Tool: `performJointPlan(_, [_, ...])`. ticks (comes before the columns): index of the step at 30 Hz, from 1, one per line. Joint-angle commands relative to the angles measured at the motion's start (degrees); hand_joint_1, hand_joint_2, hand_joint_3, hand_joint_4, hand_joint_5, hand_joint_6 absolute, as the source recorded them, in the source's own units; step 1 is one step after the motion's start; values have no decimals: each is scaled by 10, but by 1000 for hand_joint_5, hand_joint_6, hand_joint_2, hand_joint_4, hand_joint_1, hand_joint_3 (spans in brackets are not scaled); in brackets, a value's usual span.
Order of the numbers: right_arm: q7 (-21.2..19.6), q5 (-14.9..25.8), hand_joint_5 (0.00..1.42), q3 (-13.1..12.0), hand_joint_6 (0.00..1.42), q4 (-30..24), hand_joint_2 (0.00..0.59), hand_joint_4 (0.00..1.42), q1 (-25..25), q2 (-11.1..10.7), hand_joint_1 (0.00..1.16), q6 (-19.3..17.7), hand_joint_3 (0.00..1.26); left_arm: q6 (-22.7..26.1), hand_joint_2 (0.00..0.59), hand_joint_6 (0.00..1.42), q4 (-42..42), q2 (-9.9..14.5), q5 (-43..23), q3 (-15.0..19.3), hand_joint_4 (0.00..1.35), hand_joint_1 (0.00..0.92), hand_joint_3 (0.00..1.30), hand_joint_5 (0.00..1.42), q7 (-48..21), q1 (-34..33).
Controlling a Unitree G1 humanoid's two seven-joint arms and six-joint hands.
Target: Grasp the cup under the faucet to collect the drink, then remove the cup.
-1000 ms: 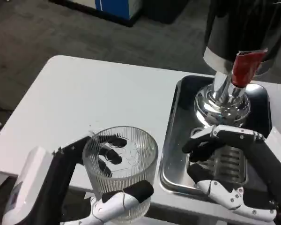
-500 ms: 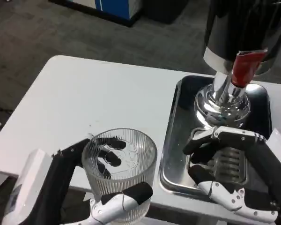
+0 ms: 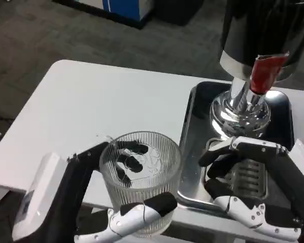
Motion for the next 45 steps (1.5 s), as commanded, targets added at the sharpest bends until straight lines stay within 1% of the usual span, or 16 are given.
performJointPlan(1, [-6, 1, 610, -3, 420, -6, 348, 628, 4, 2, 493, -4, 582, 0, 143, 565, -3, -1, 5, -9, 732, 472, 638, 705, 0, -8])
performJointPlan(12, [-7, -4, 610, 0, 417, -3, 348, 628, -1, 4, 493, 0, 581, 9, 142, 570, -1, 4, -1, -6, 732, 471, 638, 705, -5, -19])
performJointPlan(14, [-9, -8, 610, -2, 408, -5, 356, 628, 2, 5, 483, 0, 560, 9, 142, 570, 0, 5, -1, -6, 732, 471, 638, 705, -5, -21])
performJointPlan(17, [-21, -16, 610, -15, 407, -14, 339, 613, 19, 12, 465, 0, 549, 10, 142, 570, 2, 6, -2, -6, 732, 471, 638, 705, -5, -23])
performJointPlan(21, [-35, -22, 600, -32, 407, -19, 343, 613, 41, 20, 444, -5, 540, 12, 142, 570, 4, 5, -1, -12, 732, 471, 638, 705, -8, -27])
performJointPlan(25, [-41, -18, 600, -41, 407, -20, 343, 613, 53, 19, 439, -9, 540, 16, 142, 571, 8, 4, 5, -24, 732, 471, 638, 702, -10, -36])
performJointPlan(31, [-44, -10, 594, -56, 407, -24, 343, 601, 63, 19, 433, -13, 540, 21, 142, 564, 19, -4, 27, -57, 732, 471, 638, 698, -8, -55])
performJointPlan(36, [-45, 10, 549, -82, 407, -26, 358, 567, 83, 17, 414, -25, 540, 30, 142, 561, 30, -12, 46, -80, 732, 471, 638, 697, -7, -75])
performJointPlan(39, [-45, 18, 545, -94, 407, -28, 358, 567, 100, 17, 412, -36, 540, 34, 142, 560, 43, -18, 57, -95, 732, 471, 638, 697, -9, -96])
performJointPlan(45, [-45, 27, 542, -107, 407, -28, 358, 566, 118, 17, 410, -50, 540, 55, 142, 560, 70, -32, 70, -118, 732, 471, 638, 697, -10, -148])
